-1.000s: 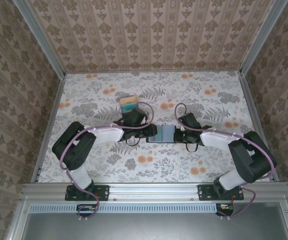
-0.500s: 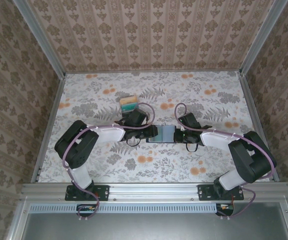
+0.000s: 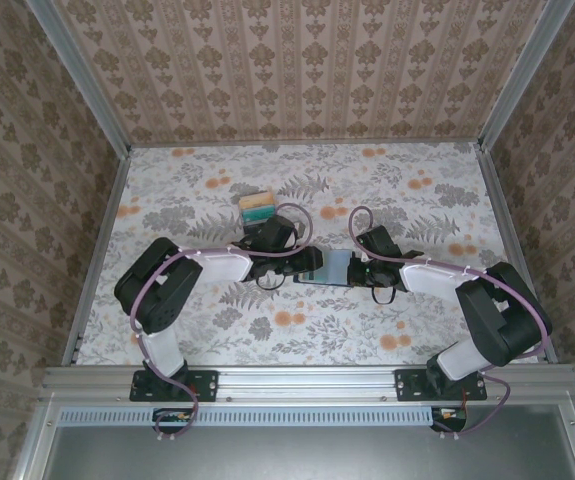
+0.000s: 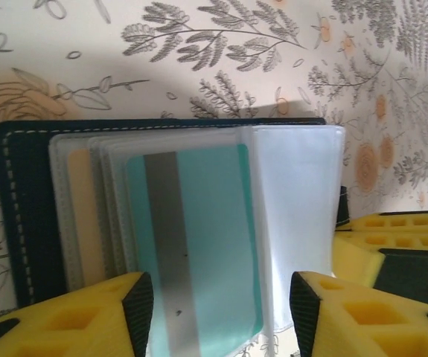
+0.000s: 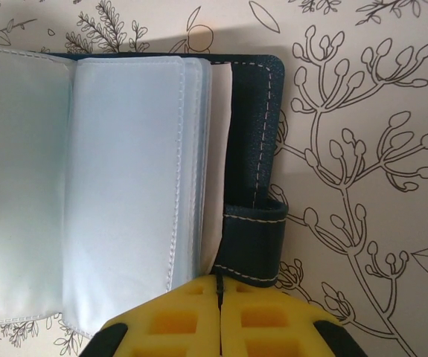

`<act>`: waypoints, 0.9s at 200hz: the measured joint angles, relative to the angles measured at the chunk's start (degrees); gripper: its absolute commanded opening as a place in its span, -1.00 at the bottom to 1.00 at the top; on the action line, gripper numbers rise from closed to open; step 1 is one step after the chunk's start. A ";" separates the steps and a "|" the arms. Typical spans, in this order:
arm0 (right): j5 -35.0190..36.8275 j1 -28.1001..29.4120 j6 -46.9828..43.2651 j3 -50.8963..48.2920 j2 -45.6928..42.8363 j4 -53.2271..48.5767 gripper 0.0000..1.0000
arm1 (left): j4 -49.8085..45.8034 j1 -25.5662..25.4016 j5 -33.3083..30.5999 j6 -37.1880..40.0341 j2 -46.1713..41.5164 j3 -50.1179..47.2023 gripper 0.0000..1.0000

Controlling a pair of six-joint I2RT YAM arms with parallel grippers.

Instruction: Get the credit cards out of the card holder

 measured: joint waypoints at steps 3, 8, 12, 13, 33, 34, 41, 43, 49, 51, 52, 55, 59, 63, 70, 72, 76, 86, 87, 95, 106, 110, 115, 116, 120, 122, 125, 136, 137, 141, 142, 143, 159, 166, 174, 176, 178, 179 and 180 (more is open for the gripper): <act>-0.02 0.00 0.02 0.00 0.00 -0.02 -0.84 | 0.26 0.00 0.28 -0.04 0.02 -0.02 0.22; -0.13 0.00 0.02 0.00 0.00 -0.02 -0.84 | 0.50 -0.04 0.61 -0.13 0.02 -0.02 0.27; -0.24 0.00 0.02 0.00 0.00 -0.02 -0.84 | 0.68 -0.04 0.79 -0.44 0.02 -0.02 0.30; -0.24 0.00 0.00 0.00 0.00 -0.02 -0.84 | 0.74 -0.07 0.87 -0.42 0.02 -0.02 0.31; -0.57 0.00 0.02 0.00 0.00 -0.04 -0.84 | 1.70 -0.37 1.79 -0.66 0.02 -0.02 0.55; -0.59 0.00 0.02 0.00 0.00 -0.04 -0.84 | 1.75 -0.37 1.84 -0.57 0.02 -0.02 0.56; -0.61 0.00 0.02 0.00 0.00 -0.04 -0.84 | 2.05 -0.42 2.14 -0.63 0.02 -0.02 0.58; -0.63 0.00 0.02 0.00 0.00 -0.04 -0.84 | 2.21 -0.42 2.27 -0.59 0.02 -0.02 0.58; -0.63 0.00 0.02 0.02 0.00 -0.07 -0.84 | 2.45 -0.42 2.45 -0.59 0.00 -0.02 0.60; -0.63 0.00 0.00 0.00 0.00 -0.07 -0.84 | 2.51 -0.42 2.56 -0.61 0.02 -0.02 0.60; -0.63 0.00 0.00 0.02 0.00 -0.07 -0.84 | 2.54 -0.42 2.58 -0.61 0.00 -0.02 0.61; -0.63 0.00 0.02 0.02 0.00 -0.07 -0.84 | 2.64 -0.42 2.71 -0.61 0.02 -0.02 0.61; -0.63 0.00 0.02 0.02 0.00 -0.07 -0.84 | 2.69 -0.42 2.80 -0.61 0.02 -0.02 0.61; -0.66 0.00 0.02 0.02 0.00 -0.07 -0.84 | 2.75 -0.42 2.97 -0.59 0.02 -0.02 0.62; -0.66 0.00 0.02 0.02 0.00 -0.07 -0.84 | 2.86 -0.42 3.17 -0.61 0.00 -0.02 0.62; -0.66 0.00 0.02 0.02 0.00 -0.07 -0.84 | 2.89 -0.42 3.17 -0.61 0.00 -0.02 0.61; -0.66 0.00 0.02 0.02 0.00 -0.07 -0.84 | 2.89 -0.46 3.34 -0.59 0.00 0.00 0.60; -0.68 0.00 0.02 0.02 0.00 -0.07 -0.84 | 2.86 -0.72 3.58 -0.57 0.00 0.02 0.58; -0.66 0.00 0.02 0.02 0.00 -0.07 -0.84 | 2.86 -0.74 3.58 -0.57 0.00 0.02 0.57; -0.72 0.00 0.02 0.02 0.00 -0.07 -0.84 | 2.82 -1.14 3.96 -0.52 0.00 0.20 0.56; -0.85 0.00 0.02 0.09 0.00 -0.07 -0.83 | 2.54 -1.66 4.39 -0.39 0.00 0.76 0.54; -0.85 0.00 0.02 0.11 0.00 -0.07 -0.83 | 2.43 -1.99 4.50 -0.37 0.00 1.09 0.54; -0.85 0.00 0.02 0.11 0.00 -0.07 -0.83 | 2.38 -2.27 4.68 -0.35 0.00 1.55 0.54; -0.85 0.00 0.00 0.11 0.00 -0.07 -0.83 | 2.36 -2.34 4.70 -0.35 0.00 1.68 0.54; -0.87 0.00 0.02 0.11 0.00 -0.07 -0.82 | 2.38 -2.56 4.87 -0.33 0.00 2.05 0.53; -0.87 0.00 0.02 0.11 0.00 -0.09 -0.82 | 2.38 -2.69 4.87 -0.31 0.00 2.27 0.53; -0.87 0.00 0.02 0.11 0.00 -0.09 -0.82 | 2.36 -2.78 4.96 -0.26 0.00 2.54 0.53; -0.87 0.00 0.02 0.11 0.00 -0.09 -0.82 | 2.38 -3.30 5.31 -0.13 0.00 3.56 0.52; -0.87 0.00 0.00 0.11 0.00 -0.09 -0.82 | 2.38 -3.39 5.33 -0.13 0.00 3.67 0.52; -0.87 0.00 0.00 0.11 0.00 -0.09 -0.82 | 2.40 -3.43 5.40 -0.09 0.00 3.96 0.52; -0.85 0.00 0.02 0.11 0.00 -0.09 -0.82 | 2.40 -3.48 5.46 -0.07 0.00 4.04 0.52; -0.85 0.00 0.02 0.11 0.00 -0.09 -0.82 | 2.40 -3.52 5.51 -0.04 0.00 4.11 0.52; -0.85 0.00 0.00 0.11 0.00 -0.11 -0.81 | 2.43 -3.96 6.05 0.04 0.02 5.09 0.51; -0.85 0.00 0.00 0.11 0.00 -0.15 -0.81 | 2.54 -4.11 6.40 0.04 0.07 5.42 0.50; -0.83 0.00 0.02 0.11 -0.02 -0.24 -0.81 | 2.91 -4.17 6.84 0.02 0.22 5.66 0.49; -0.83 0.00 0.02 0.11 -0.02 -0.26 -0.81 | 2.93 -4.17 6.91 0.02 0.26 5.73 0.49; -0.81 -0.02 0.04 0.11 -0.02 -0.28 -0.81 | 2.97 -4.20 6.99 0.02 0.33 5.77 0.49; -0.81 -0.02 0.02 0.11 -0.02 -0.28 -0.81 | 3.02 -4.20 7.04 0.02 0.35 5.79 0.49; -0.81 -0.02 0.04 0.11 -0.02 -0.28 -0.81 | 3.04 -4.22 7.06 0.02 0.39 5.79 0.49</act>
